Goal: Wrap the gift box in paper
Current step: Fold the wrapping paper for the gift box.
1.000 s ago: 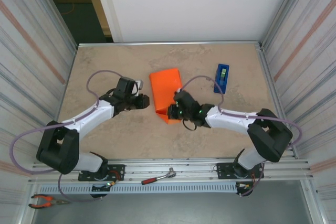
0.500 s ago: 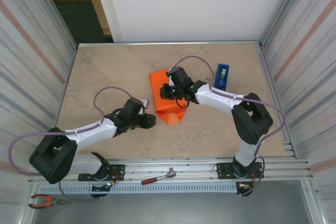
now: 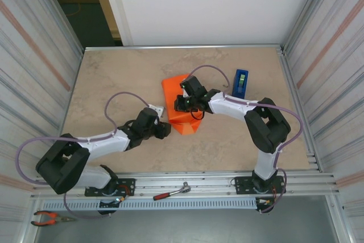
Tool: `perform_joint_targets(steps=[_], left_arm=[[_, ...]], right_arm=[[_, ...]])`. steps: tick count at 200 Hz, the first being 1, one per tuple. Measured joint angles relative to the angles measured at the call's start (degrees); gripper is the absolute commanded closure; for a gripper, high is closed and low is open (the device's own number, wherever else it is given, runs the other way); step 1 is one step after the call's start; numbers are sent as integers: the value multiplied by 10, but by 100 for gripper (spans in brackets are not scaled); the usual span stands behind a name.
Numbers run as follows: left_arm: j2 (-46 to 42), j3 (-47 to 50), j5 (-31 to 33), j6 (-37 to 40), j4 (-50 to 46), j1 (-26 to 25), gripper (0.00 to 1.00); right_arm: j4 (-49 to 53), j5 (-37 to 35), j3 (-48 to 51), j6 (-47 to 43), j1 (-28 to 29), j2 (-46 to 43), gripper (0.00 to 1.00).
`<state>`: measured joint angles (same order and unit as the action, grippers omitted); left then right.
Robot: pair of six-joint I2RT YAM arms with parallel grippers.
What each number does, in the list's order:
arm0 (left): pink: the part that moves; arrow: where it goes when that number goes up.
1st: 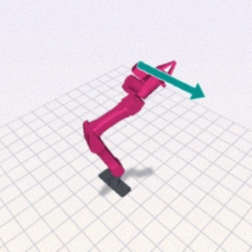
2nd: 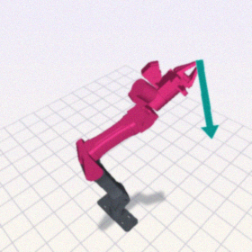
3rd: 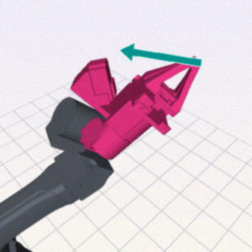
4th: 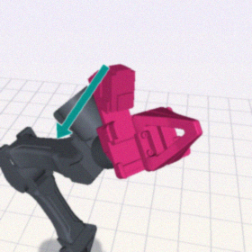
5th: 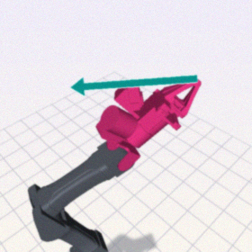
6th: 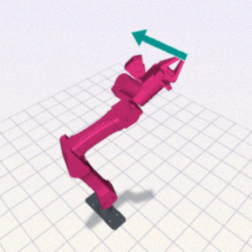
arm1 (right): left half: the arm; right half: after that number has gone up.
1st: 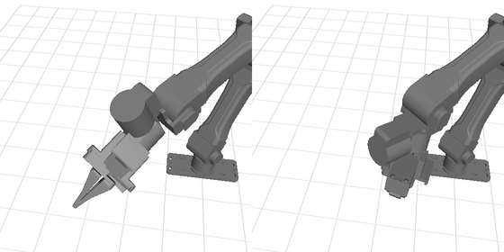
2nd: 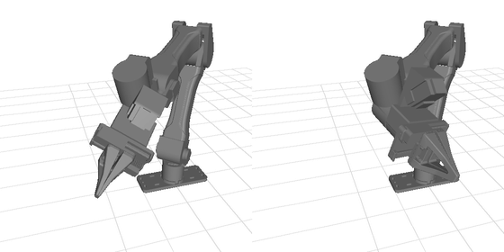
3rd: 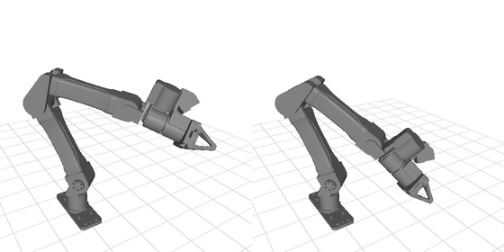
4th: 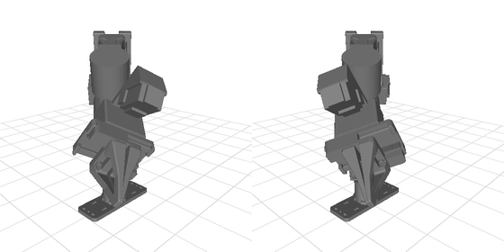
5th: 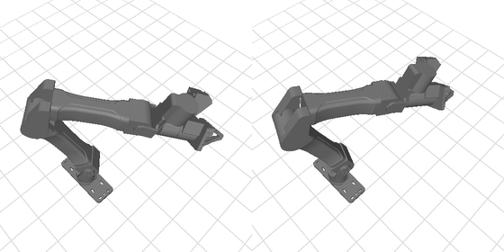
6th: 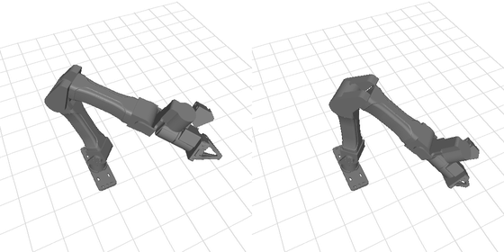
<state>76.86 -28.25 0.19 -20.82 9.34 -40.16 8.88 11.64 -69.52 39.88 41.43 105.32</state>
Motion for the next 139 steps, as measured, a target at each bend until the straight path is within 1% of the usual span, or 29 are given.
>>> perform_joint_targets(steps=[70,118,139], left_arm=[[14,19,3,35,34,-1,55],[39,19,25,59,39,-27,54],[58,16,32,63,38,-31,54]], right_arm=[[-7,4,4,0,-2,0,100],[-7,6,4,1,-3,0,100],[-7,6,4,1,-3,0,100]])
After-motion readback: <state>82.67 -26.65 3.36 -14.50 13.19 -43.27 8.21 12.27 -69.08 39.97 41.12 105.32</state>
